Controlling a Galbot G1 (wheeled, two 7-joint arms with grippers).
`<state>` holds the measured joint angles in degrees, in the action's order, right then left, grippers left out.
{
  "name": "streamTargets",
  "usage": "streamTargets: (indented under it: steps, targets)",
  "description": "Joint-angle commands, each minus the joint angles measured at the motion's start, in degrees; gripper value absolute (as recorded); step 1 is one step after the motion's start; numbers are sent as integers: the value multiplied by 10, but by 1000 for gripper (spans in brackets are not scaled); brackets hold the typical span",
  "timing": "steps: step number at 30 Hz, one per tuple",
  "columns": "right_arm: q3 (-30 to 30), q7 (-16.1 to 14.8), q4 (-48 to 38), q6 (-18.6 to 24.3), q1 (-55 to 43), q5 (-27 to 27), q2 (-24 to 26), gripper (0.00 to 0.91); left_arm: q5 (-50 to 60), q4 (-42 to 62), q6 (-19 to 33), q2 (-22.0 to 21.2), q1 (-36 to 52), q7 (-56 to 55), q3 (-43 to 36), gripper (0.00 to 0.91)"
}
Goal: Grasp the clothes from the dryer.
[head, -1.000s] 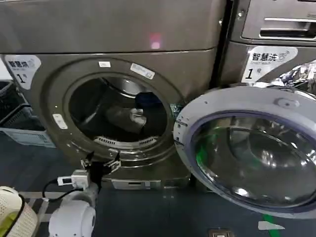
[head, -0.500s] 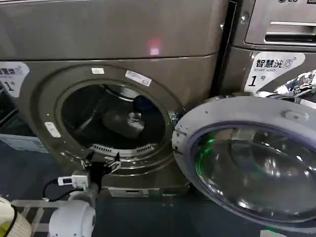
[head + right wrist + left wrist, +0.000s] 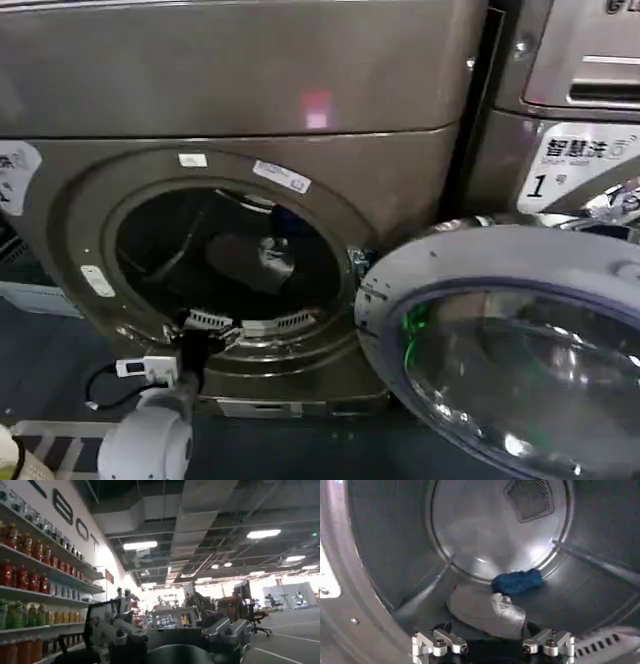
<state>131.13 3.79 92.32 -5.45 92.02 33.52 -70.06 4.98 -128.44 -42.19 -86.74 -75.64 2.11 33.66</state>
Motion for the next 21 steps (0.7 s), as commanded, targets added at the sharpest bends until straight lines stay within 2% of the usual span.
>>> streamTargets:
  steps: [1,11,21]
  targets:
    - [-3,2,1,8,-1,-7,-2,907,17,13,-28,0,12,-8,2,907]
    - [-11,1,-2,11,-5,-7,0,907,15,98,-28,5,100,17,0,907]
    - [-10,-1,-7,14,-3,-7,7,907,39,284,-28,4,255,35,2,907]
